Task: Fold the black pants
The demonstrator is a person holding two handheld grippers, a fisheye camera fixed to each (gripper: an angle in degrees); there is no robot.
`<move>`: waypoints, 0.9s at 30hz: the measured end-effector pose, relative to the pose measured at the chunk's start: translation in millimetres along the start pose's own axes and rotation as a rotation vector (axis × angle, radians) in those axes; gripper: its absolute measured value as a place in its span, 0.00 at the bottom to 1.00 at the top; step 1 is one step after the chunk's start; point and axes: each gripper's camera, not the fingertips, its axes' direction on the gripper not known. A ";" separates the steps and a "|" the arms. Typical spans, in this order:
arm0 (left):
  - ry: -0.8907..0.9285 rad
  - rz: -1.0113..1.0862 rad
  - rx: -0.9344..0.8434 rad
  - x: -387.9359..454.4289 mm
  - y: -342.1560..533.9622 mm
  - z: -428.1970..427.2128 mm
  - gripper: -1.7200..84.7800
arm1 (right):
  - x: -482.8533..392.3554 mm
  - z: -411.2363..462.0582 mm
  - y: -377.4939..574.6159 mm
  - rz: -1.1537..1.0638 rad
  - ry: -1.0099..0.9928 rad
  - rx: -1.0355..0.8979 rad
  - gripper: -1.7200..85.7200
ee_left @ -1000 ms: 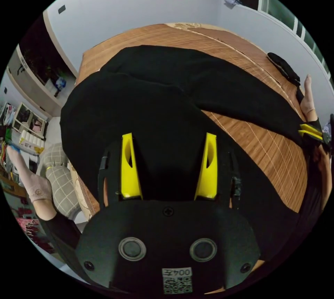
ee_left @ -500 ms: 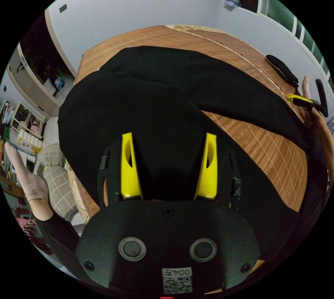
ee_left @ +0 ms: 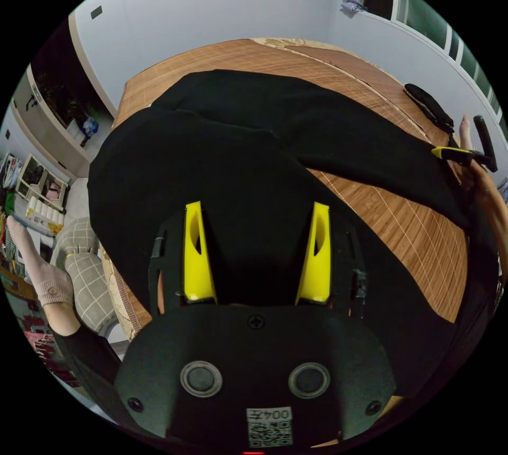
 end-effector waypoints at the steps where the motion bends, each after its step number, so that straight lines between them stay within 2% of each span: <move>1: 0.000 0.000 0.000 -1.2 -2.1 1.2 0.32 | -2.7 -3.2 0.3 -0.004 -0.009 0.017 0.05; 8: 0.005 -0.003 0.004 -18.0 -25.8 14.7 0.32 | -81.2 -37.5 28.0 -0.100 -0.109 0.140 0.04; 13: 0.044 -0.012 0.005 -36.1 -41.9 20.9 0.32 | -116.5 -2.0 70.8 -0.072 -0.202 0.162 0.05; 16: 0.160 -0.110 0.021 -66.1 -58.0 16.5 0.30 | -112.9 25.5 86.1 -0.008 -0.259 0.173 0.06; 18: 0.277 -0.210 0.060 -91.0 -82.8 7.6 0.29 | -112.9 33.5 84.4 -0.005 -0.285 0.153 0.06; 21: 0.293 -0.266 0.087 -99.7 -132.6 1.0 0.28 | -114.1 36.5 80.7 -0.014 -0.303 0.141 0.06; 27: 0.308 -0.157 -0.068 -58.0 -249.5 42.3 0.29 | -123.5 48.2 81.5 0.014 -0.360 0.137 0.06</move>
